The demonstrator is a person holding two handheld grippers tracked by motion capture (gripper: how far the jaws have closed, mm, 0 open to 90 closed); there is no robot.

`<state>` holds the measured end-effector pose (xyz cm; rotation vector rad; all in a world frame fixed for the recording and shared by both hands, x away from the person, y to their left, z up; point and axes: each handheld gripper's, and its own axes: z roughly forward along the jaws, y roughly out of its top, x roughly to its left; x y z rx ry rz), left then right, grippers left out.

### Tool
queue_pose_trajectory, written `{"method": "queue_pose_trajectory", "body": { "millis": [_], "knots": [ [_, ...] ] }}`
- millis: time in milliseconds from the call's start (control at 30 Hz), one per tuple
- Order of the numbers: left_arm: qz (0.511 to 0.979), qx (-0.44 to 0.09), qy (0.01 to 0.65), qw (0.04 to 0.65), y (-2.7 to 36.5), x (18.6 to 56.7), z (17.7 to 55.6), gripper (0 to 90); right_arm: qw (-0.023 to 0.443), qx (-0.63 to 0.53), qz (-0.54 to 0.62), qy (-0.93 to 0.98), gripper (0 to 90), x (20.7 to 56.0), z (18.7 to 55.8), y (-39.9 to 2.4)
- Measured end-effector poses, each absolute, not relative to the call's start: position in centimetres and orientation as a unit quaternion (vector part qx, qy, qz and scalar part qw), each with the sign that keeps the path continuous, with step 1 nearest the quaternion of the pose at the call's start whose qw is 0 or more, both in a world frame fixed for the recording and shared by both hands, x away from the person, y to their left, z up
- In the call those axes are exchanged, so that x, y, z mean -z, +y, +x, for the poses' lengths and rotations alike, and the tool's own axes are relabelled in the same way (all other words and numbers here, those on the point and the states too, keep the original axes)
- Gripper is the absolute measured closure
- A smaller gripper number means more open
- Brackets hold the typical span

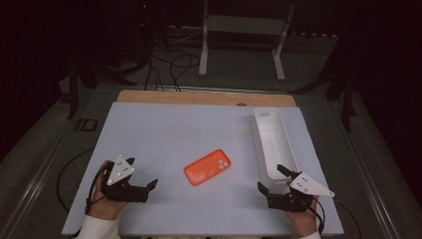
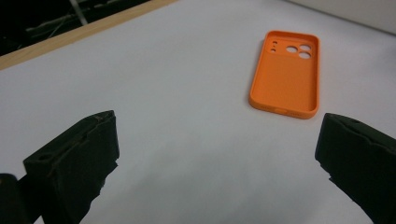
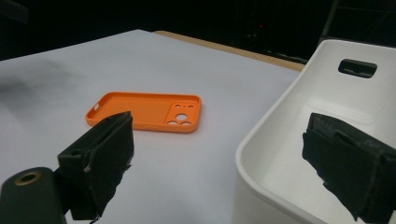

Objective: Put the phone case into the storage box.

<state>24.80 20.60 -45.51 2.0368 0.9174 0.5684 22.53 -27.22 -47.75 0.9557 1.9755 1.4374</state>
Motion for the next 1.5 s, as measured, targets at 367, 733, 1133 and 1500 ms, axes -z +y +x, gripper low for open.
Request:
{"method": "queue_pose_trajectory", "body": {
  "millis": [367,733,1133,1500],
  "knots": [
    [0.83,-0.201,0.358,0.377,18.2,45.6,27.5,0.1,0.253,-0.527,0.354,0.729,9.0,47.8,22.6,-27.1],
    [0.849,-0.185,0.346,0.353,16.0,46.1,29.3,0.1,0.252,-0.526,0.356,0.73,8.9,47.8,22.7,-27.2],
    [0.861,-0.178,0.338,0.337,14.3,46.4,30.4,0.1,0.251,-0.526,0.356,0.73,8.9,47.8,22.8,-27.2],
    [0.872,-0.169,0.319,0.331,11.7,46.6,31.5,0.1,0.25,-0.525,0.356,0.731,8.9,47.8,22.8,-27.3]
  ]
}}
